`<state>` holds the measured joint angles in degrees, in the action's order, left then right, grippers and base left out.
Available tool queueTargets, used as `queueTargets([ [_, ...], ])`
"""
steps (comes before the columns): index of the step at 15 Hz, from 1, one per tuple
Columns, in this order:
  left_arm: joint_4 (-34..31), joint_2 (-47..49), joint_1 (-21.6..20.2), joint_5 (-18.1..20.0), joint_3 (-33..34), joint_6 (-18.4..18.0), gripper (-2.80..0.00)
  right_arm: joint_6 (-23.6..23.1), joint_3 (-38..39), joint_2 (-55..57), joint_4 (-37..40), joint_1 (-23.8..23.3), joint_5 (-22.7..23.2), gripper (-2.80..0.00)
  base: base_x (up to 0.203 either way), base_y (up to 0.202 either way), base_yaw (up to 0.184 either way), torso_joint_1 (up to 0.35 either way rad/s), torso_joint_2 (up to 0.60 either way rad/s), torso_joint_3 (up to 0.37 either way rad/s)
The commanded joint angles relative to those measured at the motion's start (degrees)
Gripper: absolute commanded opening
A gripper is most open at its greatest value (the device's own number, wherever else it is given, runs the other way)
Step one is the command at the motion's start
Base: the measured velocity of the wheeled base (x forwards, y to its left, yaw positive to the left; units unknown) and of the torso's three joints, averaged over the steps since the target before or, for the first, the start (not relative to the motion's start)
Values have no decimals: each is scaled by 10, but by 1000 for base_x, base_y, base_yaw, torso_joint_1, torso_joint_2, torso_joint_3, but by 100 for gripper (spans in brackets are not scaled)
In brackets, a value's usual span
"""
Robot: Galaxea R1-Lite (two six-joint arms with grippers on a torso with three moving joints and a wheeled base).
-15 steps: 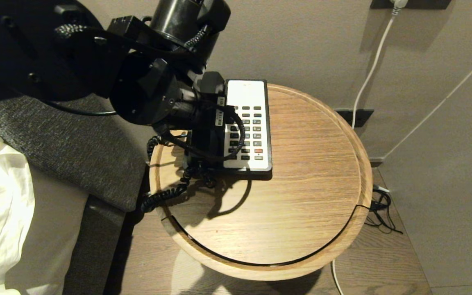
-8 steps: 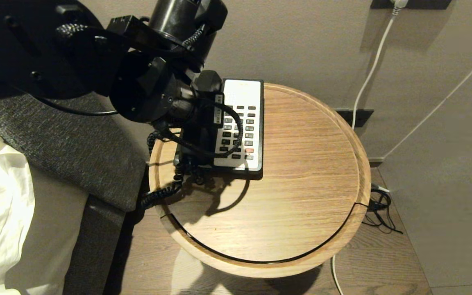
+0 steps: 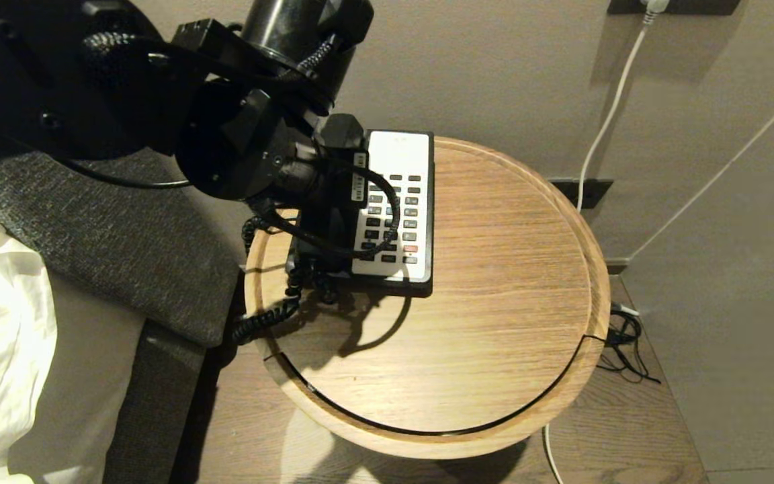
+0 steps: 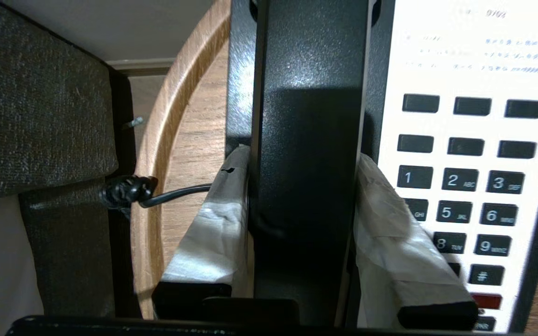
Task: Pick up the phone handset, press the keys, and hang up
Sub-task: Pick up the desk phone handset, then dial the number
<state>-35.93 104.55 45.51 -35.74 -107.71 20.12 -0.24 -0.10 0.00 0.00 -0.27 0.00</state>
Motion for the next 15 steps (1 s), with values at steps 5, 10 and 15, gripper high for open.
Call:
queueTargets([
  [5,-10,-28,7,-4,-12,1,-280,0,0,-2,0,0,1,-280,0,0,0,0,0,0],
  [10,-20,-77,11,-2,-1,0,-280,0,0,-2,0,0,0,-280,0,0,0,0,0,0],
  [15,-87,-165,35,29,0,57,-280,0,0,-2,0,0,0,-280,0,0,0,0,0,0],
])
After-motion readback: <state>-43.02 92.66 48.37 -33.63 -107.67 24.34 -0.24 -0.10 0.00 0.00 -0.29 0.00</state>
